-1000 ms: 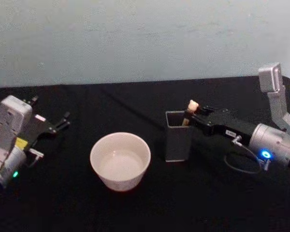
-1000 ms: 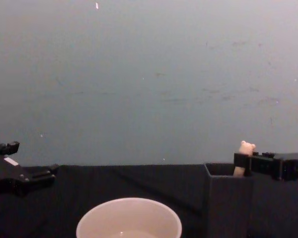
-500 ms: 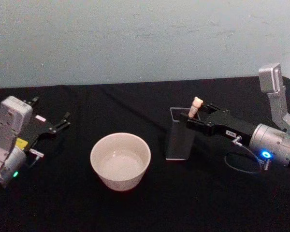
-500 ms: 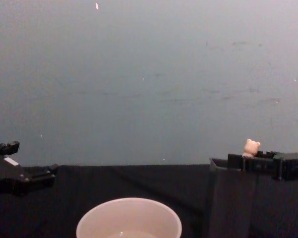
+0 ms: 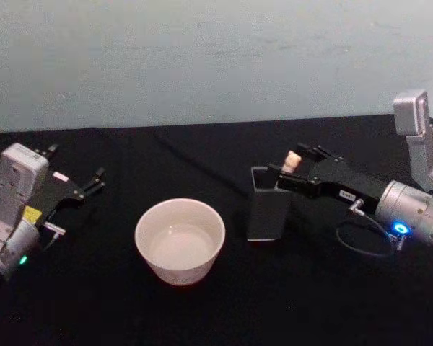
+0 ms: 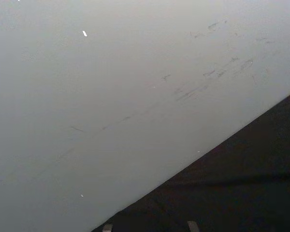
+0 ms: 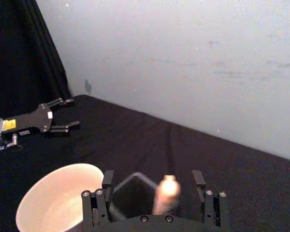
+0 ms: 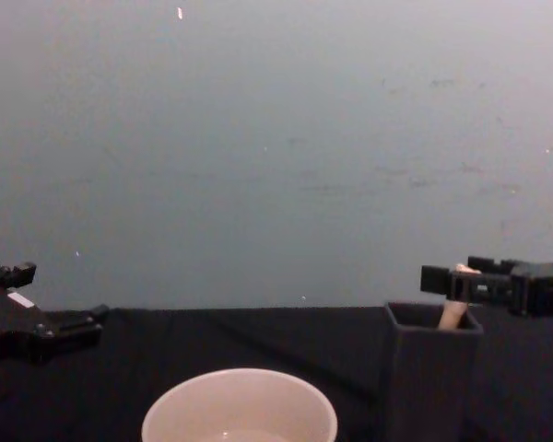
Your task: Pick up the stirring spoon with one hand, stir inside the cup, then place it back in its original position.
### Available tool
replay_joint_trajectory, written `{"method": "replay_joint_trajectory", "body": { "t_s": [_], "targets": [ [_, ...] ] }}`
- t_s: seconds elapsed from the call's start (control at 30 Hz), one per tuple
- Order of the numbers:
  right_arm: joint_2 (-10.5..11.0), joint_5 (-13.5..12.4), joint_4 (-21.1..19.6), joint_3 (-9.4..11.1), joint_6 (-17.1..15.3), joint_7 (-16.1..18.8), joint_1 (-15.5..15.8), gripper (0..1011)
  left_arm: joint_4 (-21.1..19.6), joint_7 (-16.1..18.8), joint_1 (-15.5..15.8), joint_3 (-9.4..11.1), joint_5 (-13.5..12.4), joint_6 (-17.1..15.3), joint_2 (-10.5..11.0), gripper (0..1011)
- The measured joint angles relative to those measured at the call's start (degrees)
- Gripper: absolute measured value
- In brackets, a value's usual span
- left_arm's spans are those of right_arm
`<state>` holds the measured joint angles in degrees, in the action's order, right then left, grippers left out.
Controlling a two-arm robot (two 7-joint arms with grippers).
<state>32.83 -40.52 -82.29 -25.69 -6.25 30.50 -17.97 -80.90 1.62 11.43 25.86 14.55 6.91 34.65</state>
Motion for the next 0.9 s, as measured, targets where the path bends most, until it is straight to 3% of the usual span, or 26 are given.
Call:
{"method": "replay_joint_trajectory", "body": {
  "t_s": [0.47, 0.57, 0.6, 0.77, 0.8, 0.9],
  "targets": [
    [-0.18, 0.52, -1.56, 1.96, 1.58, -0.74, 0.78, 1002, 0.0, 0.0, 0.0, 0.0, 0.0, 0.0, 0.0, 1001],
    [-1.17, 2.03, -2.06, 3.6, 3.04, -5.02, 1.48, 1002, 0.0, 0.0, 0.0, 0.0, 0.0, 0.0, 0.0, 1002],
    [-1.17, 2.03, -2.06, 3.6, 3.04, -5.02, 1.48, 1002, 0.0, 0.0, 0.0, 0.0, 0.0, 0.0, 0.0, 1002],
    [-4.03, 7.06, -2.03, 5.96, 5.18, -15.75, 2.51, 1000, 0.0, 0.0, 0.0, 0.0, 0.0, 0.0, 0.0, 1001],
    [-4.03, 7.06, -2.03, 5.96, 5.18, -15.75, 2.51, 1002, 0.0, 0.0, 0.0, 0.0, 0.0, 0.0, 0.0, 1001],
    [-5.8, 11.02, -0.94, 6.38, 5.29, -22.36, 2.75, 1002, 0.0, 0.0, 0.0, 0.0, 0.0, 0.0, 0.0, 1001]
  ]
}}
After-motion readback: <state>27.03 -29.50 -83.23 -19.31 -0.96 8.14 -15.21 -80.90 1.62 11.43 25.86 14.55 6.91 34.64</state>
